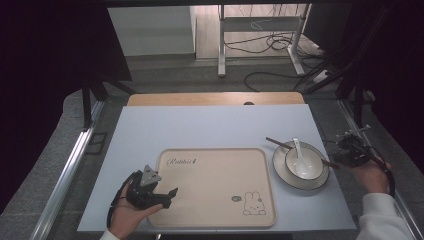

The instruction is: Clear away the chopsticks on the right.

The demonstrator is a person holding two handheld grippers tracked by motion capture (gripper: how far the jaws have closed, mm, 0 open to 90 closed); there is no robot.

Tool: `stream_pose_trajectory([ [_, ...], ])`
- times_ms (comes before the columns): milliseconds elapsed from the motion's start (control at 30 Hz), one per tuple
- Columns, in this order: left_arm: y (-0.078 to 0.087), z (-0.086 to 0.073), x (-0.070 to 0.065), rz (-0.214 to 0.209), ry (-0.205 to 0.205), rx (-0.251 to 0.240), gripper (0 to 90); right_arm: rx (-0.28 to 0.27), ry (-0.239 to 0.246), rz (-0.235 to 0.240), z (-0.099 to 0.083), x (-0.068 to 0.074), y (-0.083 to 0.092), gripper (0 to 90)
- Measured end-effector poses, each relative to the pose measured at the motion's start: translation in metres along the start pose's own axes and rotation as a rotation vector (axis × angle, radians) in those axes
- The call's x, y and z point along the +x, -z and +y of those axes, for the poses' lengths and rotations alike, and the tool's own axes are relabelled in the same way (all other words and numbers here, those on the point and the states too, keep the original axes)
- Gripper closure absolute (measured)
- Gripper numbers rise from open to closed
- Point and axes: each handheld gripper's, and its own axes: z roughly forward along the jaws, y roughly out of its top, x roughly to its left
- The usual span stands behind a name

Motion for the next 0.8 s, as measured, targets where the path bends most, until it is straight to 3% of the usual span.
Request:
stream_pose_trajectory([
  [67, 0.0, 0.0, 0.0, 0.001, 0.001, 0.0, 15.3, -0.011, 0.005, 0.015, 0.0, 0.001, 0.003, 89.3],
  [167, -0.001, 0.0, 0.001, 0.001, 0.002, 0.0, 15.3, -0.026, 0.035, 0.083, 0.001, 0.01, 0.008, 89.3],
  [467, -0.001, 0.0, 0.001, 0.002, 0.005, -0.002, 15.3, -0.013, 0.079, 0.096, 0.004, 0.017, 0.0, 89.3],
  [800, -0.001, -0.001, 0.002, 0.0, 0.006, 0.003, 15.3, -0.009, 0.081, 0.097, 0.004, 0.017, -0.002, 89.3],
])
